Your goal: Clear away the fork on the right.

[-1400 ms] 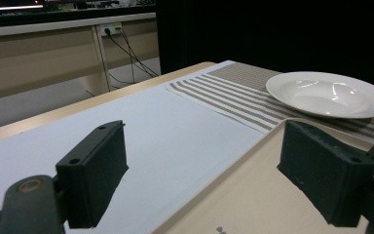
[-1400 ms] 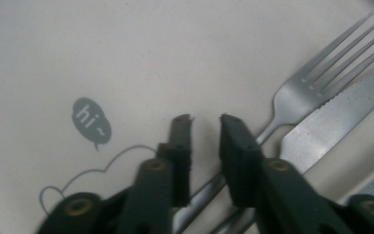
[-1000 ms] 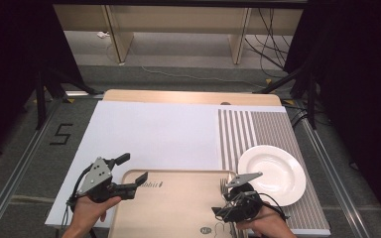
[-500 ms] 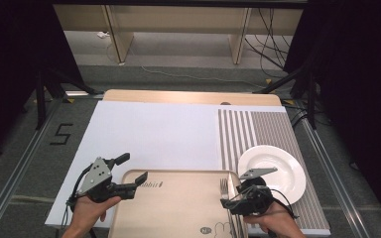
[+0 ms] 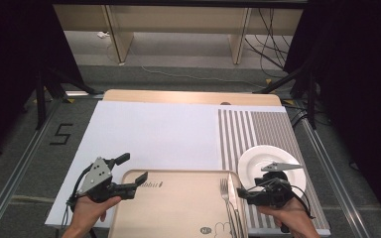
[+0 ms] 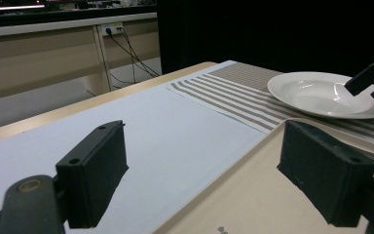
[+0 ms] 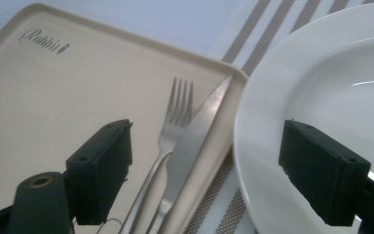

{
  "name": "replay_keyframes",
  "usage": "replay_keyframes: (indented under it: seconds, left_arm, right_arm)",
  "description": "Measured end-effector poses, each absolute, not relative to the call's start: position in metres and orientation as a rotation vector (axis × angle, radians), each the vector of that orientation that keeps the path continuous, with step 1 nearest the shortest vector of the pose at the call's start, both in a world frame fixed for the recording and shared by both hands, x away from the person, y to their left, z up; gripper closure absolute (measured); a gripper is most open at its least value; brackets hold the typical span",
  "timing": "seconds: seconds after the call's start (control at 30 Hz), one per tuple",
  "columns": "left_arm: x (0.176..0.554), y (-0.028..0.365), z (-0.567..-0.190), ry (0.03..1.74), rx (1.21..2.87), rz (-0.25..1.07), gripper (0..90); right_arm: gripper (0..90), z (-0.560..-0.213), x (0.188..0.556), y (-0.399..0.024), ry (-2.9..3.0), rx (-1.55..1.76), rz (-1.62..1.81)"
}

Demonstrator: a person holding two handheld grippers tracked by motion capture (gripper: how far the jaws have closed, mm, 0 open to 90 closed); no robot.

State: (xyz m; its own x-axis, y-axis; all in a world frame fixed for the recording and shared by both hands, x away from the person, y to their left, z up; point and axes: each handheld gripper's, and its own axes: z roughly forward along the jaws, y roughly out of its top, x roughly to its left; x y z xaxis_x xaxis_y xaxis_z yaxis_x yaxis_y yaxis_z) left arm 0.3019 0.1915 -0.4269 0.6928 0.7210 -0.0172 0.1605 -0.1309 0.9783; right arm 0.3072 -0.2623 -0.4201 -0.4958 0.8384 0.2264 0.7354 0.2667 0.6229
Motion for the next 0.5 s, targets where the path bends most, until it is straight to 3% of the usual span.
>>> replay_keyframes:
  seconds: [0.5]
  left_arm:
    - [0.302, 0.192, -0.427, 0.723, 1.662, 0.563, 16.9]
  right_arm:
    - [20.8, -0.417, 0.308, -0.295, 2.226, 1.629, 1.073]
